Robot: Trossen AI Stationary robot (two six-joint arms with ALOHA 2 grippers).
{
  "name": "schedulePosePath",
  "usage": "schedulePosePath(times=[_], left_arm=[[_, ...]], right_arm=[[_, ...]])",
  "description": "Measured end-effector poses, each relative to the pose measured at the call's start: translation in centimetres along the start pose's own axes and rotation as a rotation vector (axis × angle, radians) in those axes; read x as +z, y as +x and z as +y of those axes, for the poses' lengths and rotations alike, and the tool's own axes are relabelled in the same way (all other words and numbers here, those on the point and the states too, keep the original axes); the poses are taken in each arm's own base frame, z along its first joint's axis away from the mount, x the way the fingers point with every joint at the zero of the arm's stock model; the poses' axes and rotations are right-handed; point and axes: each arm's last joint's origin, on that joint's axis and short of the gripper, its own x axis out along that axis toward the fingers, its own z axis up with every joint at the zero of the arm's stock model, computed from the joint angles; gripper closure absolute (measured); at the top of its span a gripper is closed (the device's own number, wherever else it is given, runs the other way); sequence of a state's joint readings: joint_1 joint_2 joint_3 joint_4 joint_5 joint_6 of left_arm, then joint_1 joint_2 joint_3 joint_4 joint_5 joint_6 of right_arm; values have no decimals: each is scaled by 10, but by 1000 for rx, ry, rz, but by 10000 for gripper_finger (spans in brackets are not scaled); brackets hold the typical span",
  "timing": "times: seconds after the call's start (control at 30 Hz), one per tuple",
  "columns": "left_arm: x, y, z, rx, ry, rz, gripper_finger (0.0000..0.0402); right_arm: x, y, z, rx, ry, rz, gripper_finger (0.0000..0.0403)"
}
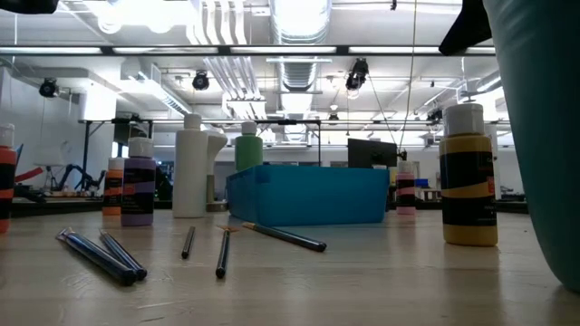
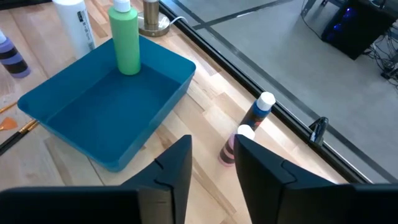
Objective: Pick & Place Paint Supplies
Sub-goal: Put the blue paint bottle into the blue bin
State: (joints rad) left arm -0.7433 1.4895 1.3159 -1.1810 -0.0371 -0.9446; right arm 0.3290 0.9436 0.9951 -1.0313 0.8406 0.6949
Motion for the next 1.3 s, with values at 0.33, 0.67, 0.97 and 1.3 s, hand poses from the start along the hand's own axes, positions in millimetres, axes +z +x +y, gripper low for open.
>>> schedulePosePath(times=[0.33,0.67,0.97,1.3], left_arm=[[1,0,1,-11,-6,17,133],[5,0,4,-8,-15,14,133],[8,0,7,-5,-13,11,135],[8,1,9,7,-14,22,145]], right_arm=[[0,0,0,0,0,0,279],[0,0,0,0,0,0,314],[0,0,0,0,0,1,343],[0,0,0,0,-11,2,353]])
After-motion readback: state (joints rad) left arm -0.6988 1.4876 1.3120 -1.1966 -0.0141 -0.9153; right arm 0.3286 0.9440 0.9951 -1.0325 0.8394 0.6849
